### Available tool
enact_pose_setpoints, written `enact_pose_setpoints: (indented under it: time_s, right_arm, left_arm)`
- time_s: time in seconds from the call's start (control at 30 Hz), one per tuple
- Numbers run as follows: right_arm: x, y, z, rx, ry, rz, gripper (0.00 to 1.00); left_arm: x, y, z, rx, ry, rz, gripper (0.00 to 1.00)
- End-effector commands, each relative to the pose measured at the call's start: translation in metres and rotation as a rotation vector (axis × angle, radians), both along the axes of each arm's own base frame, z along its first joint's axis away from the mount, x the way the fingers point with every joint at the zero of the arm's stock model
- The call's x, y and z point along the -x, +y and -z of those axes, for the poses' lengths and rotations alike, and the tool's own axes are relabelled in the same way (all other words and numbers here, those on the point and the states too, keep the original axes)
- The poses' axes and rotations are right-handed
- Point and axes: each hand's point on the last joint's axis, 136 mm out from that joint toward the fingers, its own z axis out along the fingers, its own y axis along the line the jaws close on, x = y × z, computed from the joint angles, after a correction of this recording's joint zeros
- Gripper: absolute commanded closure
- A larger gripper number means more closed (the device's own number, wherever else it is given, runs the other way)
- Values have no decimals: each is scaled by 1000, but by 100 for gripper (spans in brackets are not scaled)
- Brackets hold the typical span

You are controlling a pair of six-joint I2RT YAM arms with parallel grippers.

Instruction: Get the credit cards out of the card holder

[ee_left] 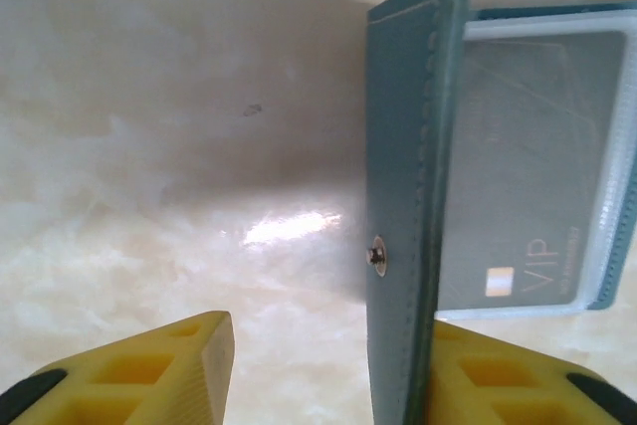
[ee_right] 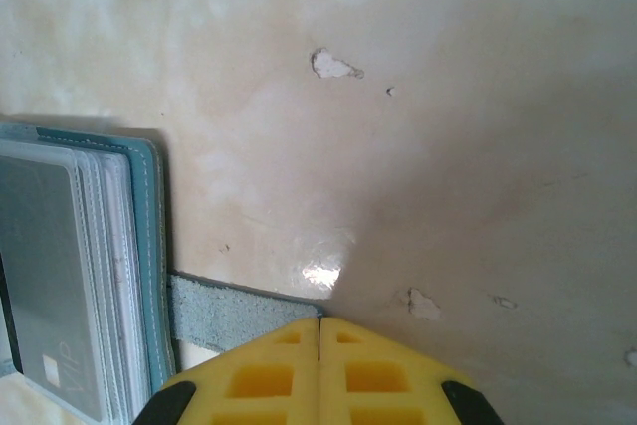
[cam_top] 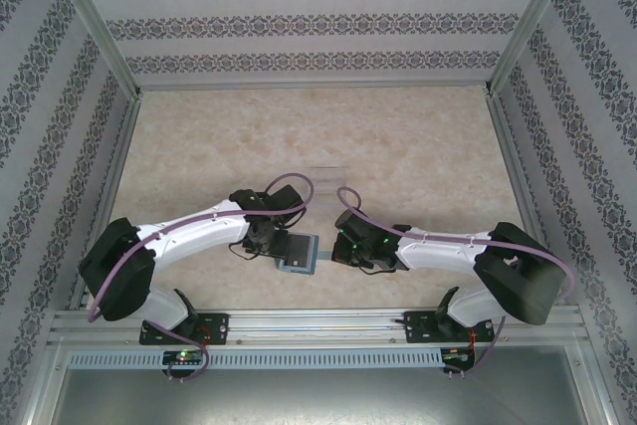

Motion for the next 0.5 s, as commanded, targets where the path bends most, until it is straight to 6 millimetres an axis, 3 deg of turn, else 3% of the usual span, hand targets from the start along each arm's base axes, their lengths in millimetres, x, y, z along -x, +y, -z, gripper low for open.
enact_pose_setpoints:
  time_s: [0.0, 0.33, 0.47]
  right_arm:
    - [10, -24, 21, 117, 58, 8, 95]
    - [7, -22, 11, 123, 29, -27, 91]
    - [4, -22, 4, 152, 20, -43, 86]
  left_arm:
    - [-3, 2, 1, 52, -6, -4, 59]
    - [2, 7, 15, 222, 11, -72, 80]
    - [8, 5, 18, 274, 5, -85, 83]
